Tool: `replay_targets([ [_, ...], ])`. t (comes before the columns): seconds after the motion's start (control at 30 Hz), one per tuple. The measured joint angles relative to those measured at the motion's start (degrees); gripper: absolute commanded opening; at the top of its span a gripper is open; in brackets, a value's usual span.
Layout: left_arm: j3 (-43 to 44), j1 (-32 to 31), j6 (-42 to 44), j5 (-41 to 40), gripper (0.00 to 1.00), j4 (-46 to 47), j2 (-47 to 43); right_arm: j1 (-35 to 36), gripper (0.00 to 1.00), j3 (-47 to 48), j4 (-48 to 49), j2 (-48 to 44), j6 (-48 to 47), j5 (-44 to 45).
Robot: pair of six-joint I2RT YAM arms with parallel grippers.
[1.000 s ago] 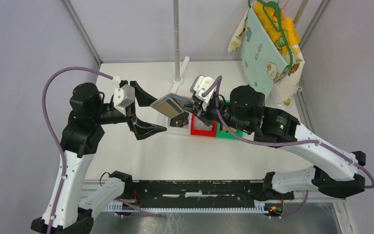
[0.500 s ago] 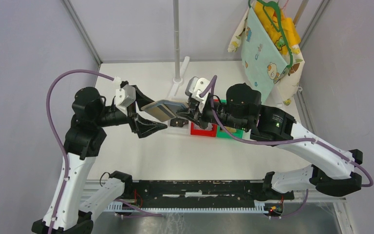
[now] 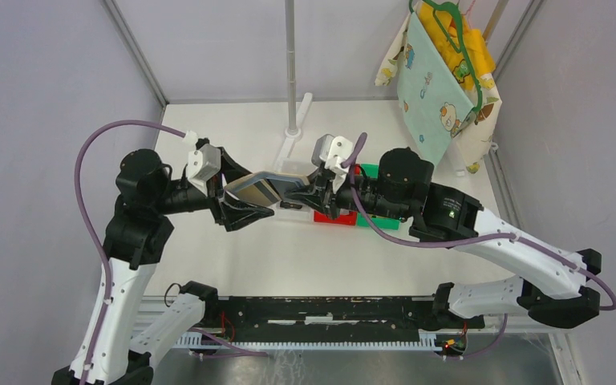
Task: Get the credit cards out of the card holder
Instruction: Remove the credit card from the card holder.
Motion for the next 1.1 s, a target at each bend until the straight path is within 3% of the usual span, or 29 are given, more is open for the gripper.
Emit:
replay_targets([
  [0.23, 0.0, 0.0, -0.1, 0.8, 0.49, 0.0, -0.4, 0.0, 0.00, -8.5, 6.7, -4.6, 2.3, 0.4],
  [0.63, 0.0, 0.0, -3.9, 3.1, 0.43, 1.5, -1.7, -1.0, 0.00, -17.1, 19.5, -7.8, 9.3, 0.8],
  [0.83, 0.0, 0.0, -6.8, 1.1, 0.19, 4.6, -1.7, -2.0, 0.00, -21.3, 26.0, -9.5, 13.2, 0.6],
  [0.97, 0.0, 0.0, -6.8, -2.0, 0.22, 4.9, -1.7, -2.6, 0.00, -22.4, 27.6, -10.2, 14.8, -0.2],
  [1.1, 0.0, 0.0, -7.1, -3.4, 0.41, 4.9, -1.6, -3.5, 0.00, -24.7, 30.2, -10.6, 16.5, -0.7],
])
